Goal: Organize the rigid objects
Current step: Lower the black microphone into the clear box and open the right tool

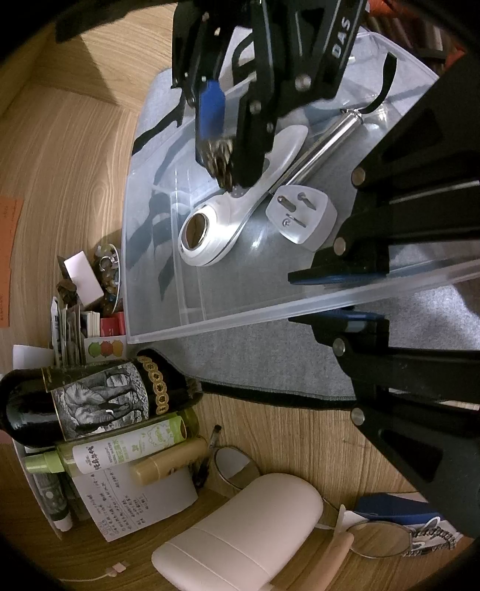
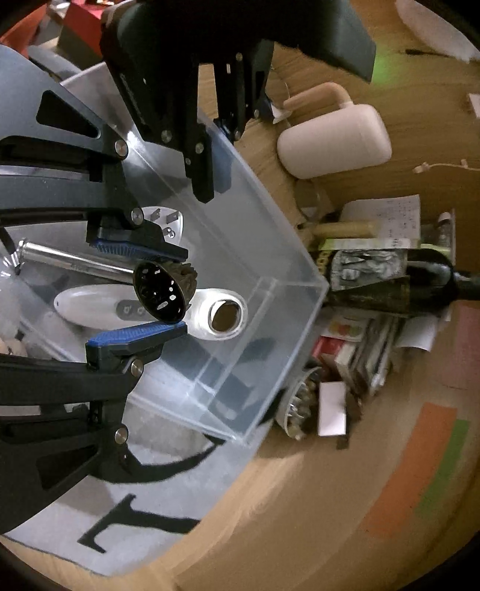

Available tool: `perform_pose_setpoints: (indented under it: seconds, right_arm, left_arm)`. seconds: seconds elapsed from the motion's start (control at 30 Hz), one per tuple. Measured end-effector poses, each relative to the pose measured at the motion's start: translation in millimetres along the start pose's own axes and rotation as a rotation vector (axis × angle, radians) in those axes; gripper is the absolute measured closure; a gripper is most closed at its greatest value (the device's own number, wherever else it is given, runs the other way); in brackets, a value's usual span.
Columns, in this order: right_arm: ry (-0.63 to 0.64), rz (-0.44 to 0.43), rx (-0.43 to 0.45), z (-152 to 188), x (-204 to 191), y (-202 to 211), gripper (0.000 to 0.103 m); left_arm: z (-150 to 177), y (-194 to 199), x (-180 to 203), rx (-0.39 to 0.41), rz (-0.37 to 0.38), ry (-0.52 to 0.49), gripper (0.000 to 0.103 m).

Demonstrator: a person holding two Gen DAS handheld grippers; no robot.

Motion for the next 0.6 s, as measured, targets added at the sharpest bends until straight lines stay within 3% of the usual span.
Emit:
perform_pose_setpoints:
  seconds: [0.3, 0.43, 0.6]
  right_arm:
    - [0.022, 0.041, -0.036, -0.5, -0.7, -9.7, 0.072]
    - [0.017, 0.041, -0.005, -1.5, 2.1, -3.0, 0.061]
    - [0.007, 0.044, 0.038, -3.0, 5.7, 12.5, 0.060]
  left_arm:
    - [0.0, 0.0, -0.2, 0.001, -0.002, -0.002, 0.092]
    - [-0.4, -0.1, -0.9, 0.001, 0.000, 0.000, 0.092]
    - [-0.1, 0.4, -0.4, 0.001, -0.001, 0.000, 0.092]
Point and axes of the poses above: each gripper's, at about its wrist camera, not at the fingertips, and y roughly against the way its jaws point, x to its right, z to its underside, the point moved 2 cm from there along -y, roughly the way its jaws point, and after that the axes turned 4 degrees about y, right-handed, at the moved point
